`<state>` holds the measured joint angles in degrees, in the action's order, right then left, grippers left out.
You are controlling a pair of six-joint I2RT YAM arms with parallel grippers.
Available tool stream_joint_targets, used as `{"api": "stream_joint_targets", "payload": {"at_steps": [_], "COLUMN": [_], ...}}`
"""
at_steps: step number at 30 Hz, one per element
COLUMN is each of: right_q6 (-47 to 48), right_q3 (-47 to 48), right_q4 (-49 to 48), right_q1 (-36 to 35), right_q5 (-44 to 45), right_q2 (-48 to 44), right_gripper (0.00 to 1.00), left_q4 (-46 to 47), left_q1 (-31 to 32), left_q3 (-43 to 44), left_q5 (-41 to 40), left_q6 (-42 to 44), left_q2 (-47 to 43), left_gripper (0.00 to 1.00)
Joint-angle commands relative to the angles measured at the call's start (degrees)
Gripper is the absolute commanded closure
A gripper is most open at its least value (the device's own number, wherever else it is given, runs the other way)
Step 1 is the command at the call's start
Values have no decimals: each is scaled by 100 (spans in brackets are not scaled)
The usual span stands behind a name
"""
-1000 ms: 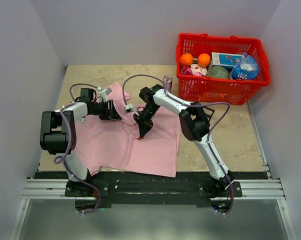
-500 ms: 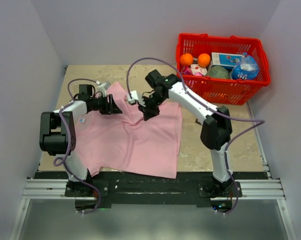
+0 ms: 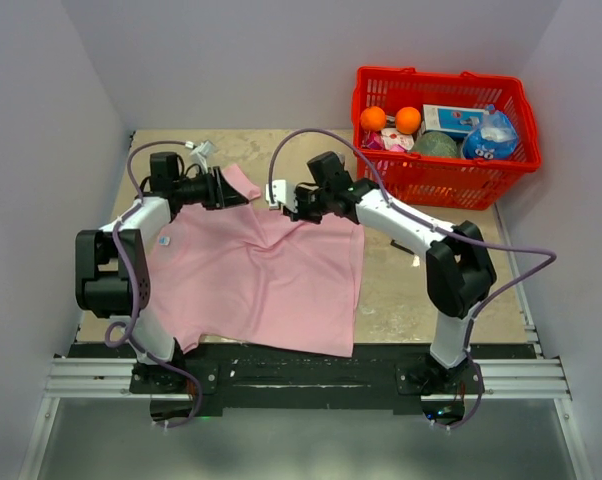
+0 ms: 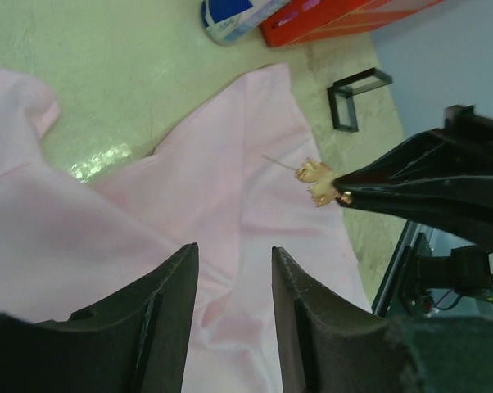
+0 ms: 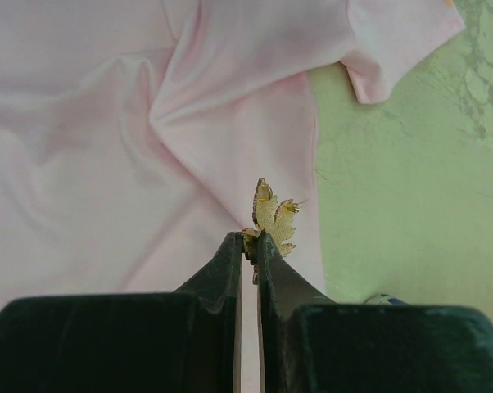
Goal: Remove the brooch from the garment
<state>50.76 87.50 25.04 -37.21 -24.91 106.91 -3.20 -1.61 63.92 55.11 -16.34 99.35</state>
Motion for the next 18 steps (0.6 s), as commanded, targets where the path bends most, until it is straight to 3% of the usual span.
{"api": "stream_joint_targets", "payload": {"at_steps": [1,6,10,13,18], "right_q6": [-321,-313,-234,-111,127], "right_q3": [-374,-918,-1121,-1236,-1367], "right_q4": [-1535,-2090,-2433,-2678,-3030], "right_q1": [-119,-304,-462,-568,-673], "right_q5": [328,460,618,724,1145], "right_q2": [-680,-1022,-1137,-1164,-1146], "right_gripper": [100,100,100,100,100], "left_q4": [936,909,1242,2276,4834], "left_q1": [11,117,354,415,468], "left_q3": [-11,-125,-90,-239,-556], "left_q5": [361,404,929,1473,2108], "left_q6": [-818,-1002,-1362,-2292,-4533], "left_q2": [49,163,339,462,813], "left_gripper": [57,55,51,50,47]}}
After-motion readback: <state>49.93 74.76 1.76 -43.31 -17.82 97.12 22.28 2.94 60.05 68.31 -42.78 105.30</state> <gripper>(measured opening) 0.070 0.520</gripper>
